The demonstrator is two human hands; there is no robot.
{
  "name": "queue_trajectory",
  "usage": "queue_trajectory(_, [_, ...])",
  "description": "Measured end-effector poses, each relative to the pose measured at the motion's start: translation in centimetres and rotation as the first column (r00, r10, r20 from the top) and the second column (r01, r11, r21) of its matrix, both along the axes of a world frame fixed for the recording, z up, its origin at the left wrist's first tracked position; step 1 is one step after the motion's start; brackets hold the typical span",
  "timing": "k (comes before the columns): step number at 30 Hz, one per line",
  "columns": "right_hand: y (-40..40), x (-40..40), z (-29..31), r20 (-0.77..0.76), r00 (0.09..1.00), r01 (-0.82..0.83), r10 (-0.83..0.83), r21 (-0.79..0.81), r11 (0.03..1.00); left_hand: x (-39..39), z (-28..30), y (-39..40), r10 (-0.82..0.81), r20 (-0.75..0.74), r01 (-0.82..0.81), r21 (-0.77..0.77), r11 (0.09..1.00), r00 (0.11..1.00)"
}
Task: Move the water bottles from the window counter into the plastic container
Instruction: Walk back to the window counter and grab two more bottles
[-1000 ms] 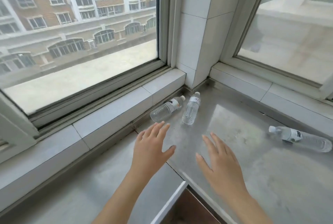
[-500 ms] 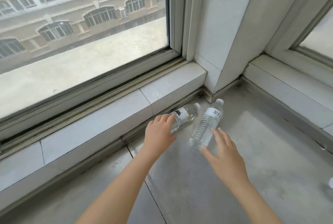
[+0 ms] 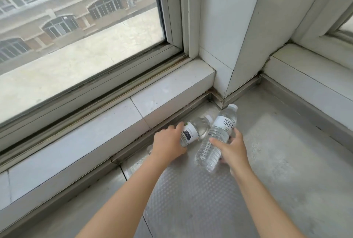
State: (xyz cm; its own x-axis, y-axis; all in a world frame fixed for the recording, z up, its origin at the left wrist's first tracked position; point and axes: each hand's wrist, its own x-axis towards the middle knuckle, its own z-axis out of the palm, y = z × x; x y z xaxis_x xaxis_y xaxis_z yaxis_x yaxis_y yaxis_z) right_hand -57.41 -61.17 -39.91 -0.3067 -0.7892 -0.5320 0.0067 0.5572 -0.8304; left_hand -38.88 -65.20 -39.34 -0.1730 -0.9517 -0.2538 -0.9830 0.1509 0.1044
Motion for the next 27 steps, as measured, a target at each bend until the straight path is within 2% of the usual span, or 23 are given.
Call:
queue_trajectory(7, [-1.1, 1.0, -0.5, -0.07, 0.995, 0.074, -0.076, -0.037, 0.997, -0.5, 0.2, 0.4, 0.147, -0.194, -0.124, 0.122, 0.985, 0.97])
queue_trajectory(13, [-0.5, 0.3, 0.3, 0.079, 0.991, 0.108, -0.104, -0.055, 0.993, 0.0, 1.3, 1.7, 0.28, -0.375, -0.229, 0.176, 0.957, 0.883])
queue_trajectory(16, [0.7, 0.5, 1.0, 0.091, 0.993, 0.086, -0.076, -0.102, 0.991, 0.8, 2.3, 2.6, 0.398, -0.52, -0.342, 0.205, 0.917, 0.756])
queue_trajectory(22, [3.2, 2.0, 3.6, 0.085, 0.996, -0.019, 0.037, -0.206, 0.978, 3.4, 5.0, 5.7, 0.509, -0.762, -0.501, 0.283, 0.818, 0.4])
queue_trajectory(24, [4.1, 2.8, 4.7, 0.078, 0.993, -0.067, 0.089, -0.254, 0.965, 4.6, 6.3, 7.2, 0.502, -0.8, -0.522, 0.289, 0.802, 0.329])
queue_trajectory(27, [5.3, 4.5, 6.7, 0.049, 0.983, -0.152, 0.179, -0.347, 0.926, 6.7, 8.4, 9.7, 0.483, -0.834, -0.562, 0.272, 0.781, 0.267])
